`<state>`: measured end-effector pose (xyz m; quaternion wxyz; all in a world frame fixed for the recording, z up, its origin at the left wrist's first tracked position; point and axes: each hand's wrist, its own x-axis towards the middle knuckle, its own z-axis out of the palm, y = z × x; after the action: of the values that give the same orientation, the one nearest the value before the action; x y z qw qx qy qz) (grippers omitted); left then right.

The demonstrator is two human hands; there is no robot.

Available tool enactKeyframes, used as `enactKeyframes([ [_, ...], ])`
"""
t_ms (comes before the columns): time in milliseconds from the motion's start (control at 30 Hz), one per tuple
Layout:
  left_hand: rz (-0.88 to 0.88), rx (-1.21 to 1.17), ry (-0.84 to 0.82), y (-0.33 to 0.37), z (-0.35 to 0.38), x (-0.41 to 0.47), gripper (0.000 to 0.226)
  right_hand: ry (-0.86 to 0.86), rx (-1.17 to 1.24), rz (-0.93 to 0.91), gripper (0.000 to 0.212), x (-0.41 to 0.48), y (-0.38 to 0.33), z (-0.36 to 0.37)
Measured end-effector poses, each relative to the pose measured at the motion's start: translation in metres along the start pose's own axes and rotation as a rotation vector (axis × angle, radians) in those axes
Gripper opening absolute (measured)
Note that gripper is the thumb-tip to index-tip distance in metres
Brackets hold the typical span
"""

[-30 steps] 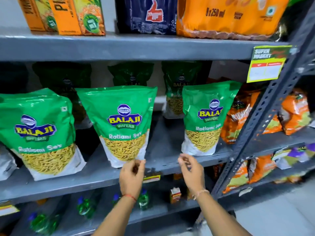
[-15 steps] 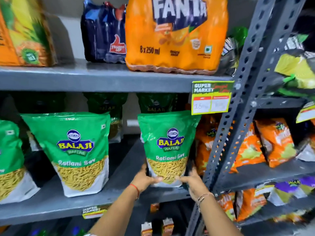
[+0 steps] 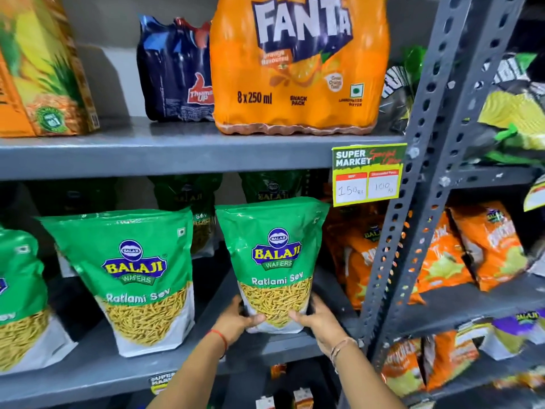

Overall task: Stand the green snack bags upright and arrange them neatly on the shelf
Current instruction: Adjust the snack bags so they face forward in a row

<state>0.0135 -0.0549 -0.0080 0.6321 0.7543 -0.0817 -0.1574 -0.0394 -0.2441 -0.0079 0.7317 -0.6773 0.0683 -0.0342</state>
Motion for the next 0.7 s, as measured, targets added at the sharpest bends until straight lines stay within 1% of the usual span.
enactKeyframes([
  [67, 0.074, -0.09, 0.036, 0.013, -0.001, -0.002, 0.045, 0.093, 0.088, -0.082, 0.061, 0.001, -0.02, 0.002],
  [133, 0.176, -0.309, 0.11, 0.035, -0.004, -0.004, 0.034, 0.261, 0.251, -0.189, 0.051, 0.009, -0.048, 0.006],
  [200, 0.237, -0.51, 0.154, 0.058, -0.007, -0.003, 0.029, 0.377, 0.377, -0.279, 0.038, 0.016, -0.078, 0.012],
  [267, 0.261, -0.576, 0.201, 0.076, -0.011, 0.002, 0.023, 0.459, 0.448, -0.352, 0.03, 0.024, -0.1, 0.019],
  [333, 0.256, -0.567, 0.247, 0.087, -0.012, 0.006, 0.023, 0.524, 0.457, -0.383, 0.025, 0.028, -0.113, 0.026],
  [400, 0.228, -0.537, 0.284, 0.092, -0.014, 0.007, 0.024, 0.545, 0.454, -0.373, 0.01, 0.033, -0.118, 0.028],
  [467, 0.202, -0.527, 0.326, 0.094, -0.018, 0.008, 0.027, 0.557, 0.448, -0.309, 0.024, 0.038, -0.125, 0.026],
  [533, 0.193, -0.516, 0.347, 0.094, -0.02, 0.009, 0.029, 0.547, 0.43, -0.27, 0.029, 0.04, -0.127, 0.022],
  [633, 0.181, -0.516, 0.353, 0.099, -0.02, 0.006, 0.029, 0.508, 0.409, -0.234, 0.028, 0.038, -0.131, 0.021],
  [700, 0.166, -0.489, 0.315, 0.101, -0.02, 0.001, 0.03, 0.483, 0.4, -0.252, 0.021, 0.036, -0.129, 0.022],
])
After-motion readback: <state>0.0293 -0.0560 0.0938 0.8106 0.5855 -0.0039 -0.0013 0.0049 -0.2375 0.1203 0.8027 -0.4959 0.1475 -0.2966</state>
